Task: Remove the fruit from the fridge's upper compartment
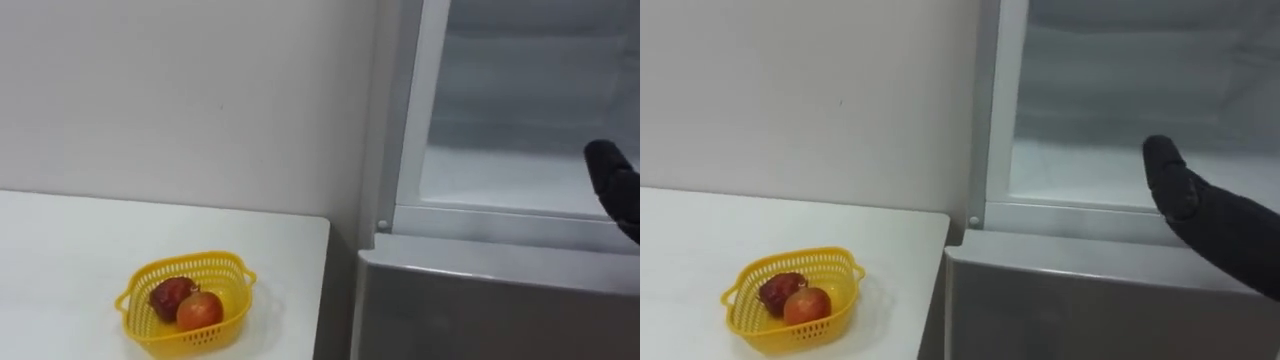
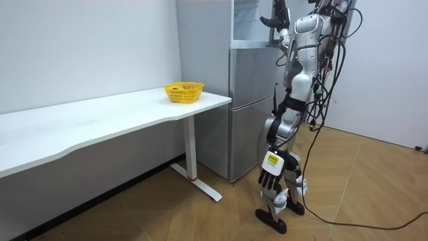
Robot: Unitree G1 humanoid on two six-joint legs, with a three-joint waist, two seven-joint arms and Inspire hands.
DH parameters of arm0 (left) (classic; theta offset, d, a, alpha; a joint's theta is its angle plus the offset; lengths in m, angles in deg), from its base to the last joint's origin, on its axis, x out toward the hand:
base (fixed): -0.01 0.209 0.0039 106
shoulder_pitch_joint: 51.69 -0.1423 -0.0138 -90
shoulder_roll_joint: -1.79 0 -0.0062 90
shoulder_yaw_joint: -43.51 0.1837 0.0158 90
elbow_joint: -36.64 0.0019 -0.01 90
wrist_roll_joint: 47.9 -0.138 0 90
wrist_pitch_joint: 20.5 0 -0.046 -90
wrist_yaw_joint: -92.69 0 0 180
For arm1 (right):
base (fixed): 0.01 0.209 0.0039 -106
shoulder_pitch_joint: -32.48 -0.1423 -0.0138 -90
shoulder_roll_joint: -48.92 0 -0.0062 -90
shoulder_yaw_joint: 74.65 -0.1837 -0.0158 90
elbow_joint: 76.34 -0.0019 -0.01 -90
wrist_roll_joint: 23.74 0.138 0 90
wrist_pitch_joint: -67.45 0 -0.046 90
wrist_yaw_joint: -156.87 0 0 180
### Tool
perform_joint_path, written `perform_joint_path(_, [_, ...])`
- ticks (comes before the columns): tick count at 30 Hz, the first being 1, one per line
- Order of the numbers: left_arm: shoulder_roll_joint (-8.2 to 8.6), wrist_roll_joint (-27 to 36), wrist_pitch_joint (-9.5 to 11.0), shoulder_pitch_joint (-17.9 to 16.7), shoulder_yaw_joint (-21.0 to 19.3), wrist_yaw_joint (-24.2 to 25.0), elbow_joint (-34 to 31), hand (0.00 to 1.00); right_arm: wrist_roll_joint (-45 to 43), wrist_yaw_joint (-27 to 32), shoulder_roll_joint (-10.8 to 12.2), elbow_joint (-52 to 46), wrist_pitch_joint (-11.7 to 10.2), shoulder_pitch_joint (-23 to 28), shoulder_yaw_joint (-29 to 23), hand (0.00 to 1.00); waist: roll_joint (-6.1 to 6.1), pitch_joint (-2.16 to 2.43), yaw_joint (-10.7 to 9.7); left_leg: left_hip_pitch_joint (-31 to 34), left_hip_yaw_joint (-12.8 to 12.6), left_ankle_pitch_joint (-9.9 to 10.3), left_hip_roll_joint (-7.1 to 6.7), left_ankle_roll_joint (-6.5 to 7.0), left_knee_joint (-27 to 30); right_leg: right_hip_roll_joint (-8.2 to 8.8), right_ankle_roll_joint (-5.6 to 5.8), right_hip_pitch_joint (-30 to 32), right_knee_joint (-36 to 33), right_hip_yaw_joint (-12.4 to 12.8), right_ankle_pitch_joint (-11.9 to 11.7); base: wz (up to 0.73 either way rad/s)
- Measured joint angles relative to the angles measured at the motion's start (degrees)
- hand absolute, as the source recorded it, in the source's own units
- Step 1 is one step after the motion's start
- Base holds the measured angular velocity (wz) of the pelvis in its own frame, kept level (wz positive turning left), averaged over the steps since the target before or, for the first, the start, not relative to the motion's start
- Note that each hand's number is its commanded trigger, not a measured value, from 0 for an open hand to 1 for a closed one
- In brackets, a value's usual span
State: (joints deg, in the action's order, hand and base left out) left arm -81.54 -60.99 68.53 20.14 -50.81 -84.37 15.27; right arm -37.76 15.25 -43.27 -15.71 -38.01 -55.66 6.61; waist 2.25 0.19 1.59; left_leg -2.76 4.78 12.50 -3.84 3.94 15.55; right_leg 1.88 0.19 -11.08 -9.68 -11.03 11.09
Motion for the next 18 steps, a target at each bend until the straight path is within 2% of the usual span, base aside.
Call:
perform_joint_path(4, [-0.01,0.0,0.02,0.0,0.0,-0.04,0.07,0.0,0.09,0.35,0.01,4.54,0.01,0.61,-1.15,0.0,0.37,-0.08,-0.82,-0.53,-0.2,0.01,0.1,0.01,-0.37,-0.01,0.0,-0.17,-0.03,0.12,0.0,-0.03])
perform_joint_path(9, [0.28,0.04,-0.04,-0.37,0.01,-0.22,0.63,0.0,2.95,-1.39,0.9,7.91,0.89,5.77,-1.15,0.0,0.45,-0.24,0.0,-0.83,-1.42,0.02,0.33,0.02,-1.12,-0.05,0.0,0.28,-0.04,1.15,0.0,-0.14])
perform_joint_path(13, [0.19,0.05,0.0,-0.04,0.01,-0.43,0.27,0.0,5.19,-1.81,1.55,9.23,1.7,7.52,-1.13,0.0,0.08,-0.26,-0.17,-0.4,-1.57,0.03,0.27,0.07,-1.21,0.0,0.01,0.84,-0.04,1.51,0.0,-0.03])
perform_joint_path(18, [0.11,0.04,0.03,0.16,0.68,-1.63,0.07,0.0,6.91,-2.06,3.89,12.6,1.77,9.88,-0.22,0.0,-0.24,-0.06,-0.53,-0.31,-1.57,0.02,0.23,0.08,-1.26,0.01,0.01,0.96,-0.04,1.63,0.0,0.0])
